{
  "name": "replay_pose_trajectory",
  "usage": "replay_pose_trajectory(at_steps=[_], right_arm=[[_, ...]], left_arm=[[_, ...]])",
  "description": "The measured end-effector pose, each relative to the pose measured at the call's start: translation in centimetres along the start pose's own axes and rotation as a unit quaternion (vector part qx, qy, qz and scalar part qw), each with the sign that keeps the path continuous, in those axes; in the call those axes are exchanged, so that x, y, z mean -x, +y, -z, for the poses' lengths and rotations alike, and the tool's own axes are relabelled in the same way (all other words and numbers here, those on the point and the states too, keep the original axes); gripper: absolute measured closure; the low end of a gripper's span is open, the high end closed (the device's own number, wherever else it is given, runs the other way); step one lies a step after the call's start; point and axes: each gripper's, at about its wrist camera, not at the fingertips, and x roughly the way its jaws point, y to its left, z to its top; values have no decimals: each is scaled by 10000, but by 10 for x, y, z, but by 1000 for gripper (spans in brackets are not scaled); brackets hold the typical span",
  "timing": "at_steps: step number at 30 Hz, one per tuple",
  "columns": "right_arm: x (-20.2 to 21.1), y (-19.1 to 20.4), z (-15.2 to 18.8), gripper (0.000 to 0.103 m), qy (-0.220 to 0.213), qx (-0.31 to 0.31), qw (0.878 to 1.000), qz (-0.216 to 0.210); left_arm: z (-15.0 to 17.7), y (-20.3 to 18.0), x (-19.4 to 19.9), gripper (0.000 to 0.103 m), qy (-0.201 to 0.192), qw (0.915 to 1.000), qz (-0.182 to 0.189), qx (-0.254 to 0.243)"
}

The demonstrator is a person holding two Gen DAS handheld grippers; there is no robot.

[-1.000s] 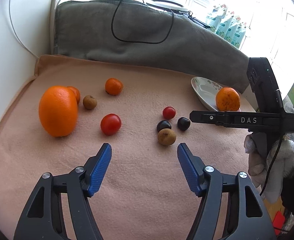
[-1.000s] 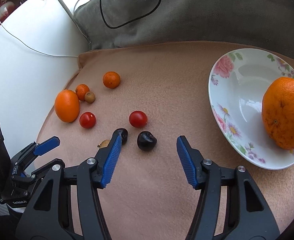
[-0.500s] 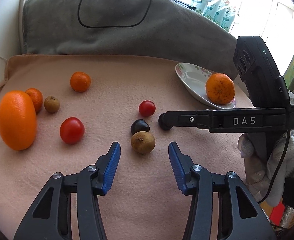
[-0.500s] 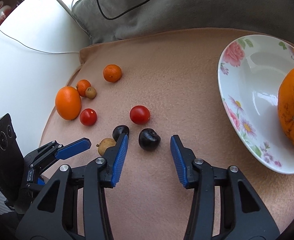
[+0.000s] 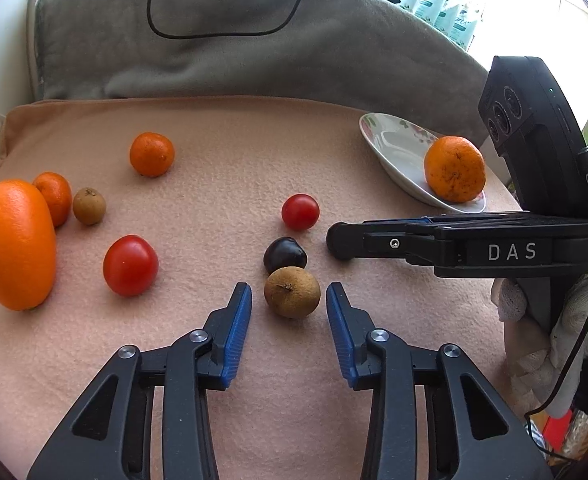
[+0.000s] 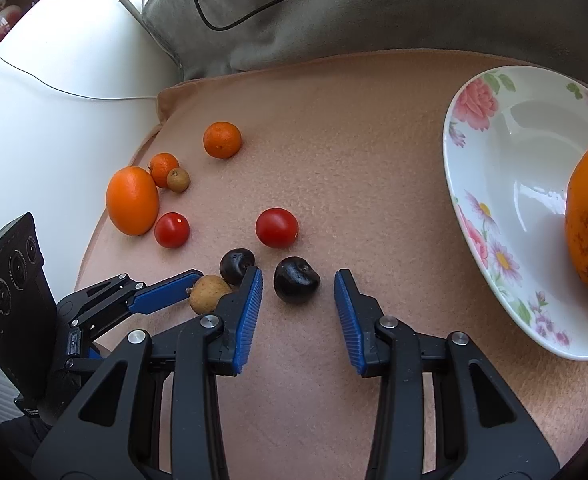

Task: Organize fruits
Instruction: 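Move the right tool to the dark plum while the left tool approaches the brown kiwi, then grasp the dark plum with the right tool while the left tool grasps the brown kiwi, then carry the plum with the right tool while the left tool carries the kiwi to the plate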

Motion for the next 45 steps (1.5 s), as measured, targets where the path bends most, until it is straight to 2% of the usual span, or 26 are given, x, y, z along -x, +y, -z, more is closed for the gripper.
replay_pose_trajectory(at_steps=[5,8,11,22,36,45], right_arm=[[-3,3,0,65,25,86,9999,84],[-5,5,0,74,34,160,9997,157],[-6,6,0,77,40,204,9997,159],[0,8,2,78,-58,231,9995,189],[45,-6,0,78,-575,50,9982,143],[83,-24,-3,78,-977,-118,9949,203]], left_arm=[[-1,1,-3,74,11,10000,-1,5],[-1,0,-4,76,-2,10000,-8,-16],[-1,0,-4,76,-12,10000,3,-7],[0,0,2,76,-66,10000,24,9],[-13,-14,15,76,-274,9995,163,-61],[-32,-32,12,76,-420,9984,317,-187]])
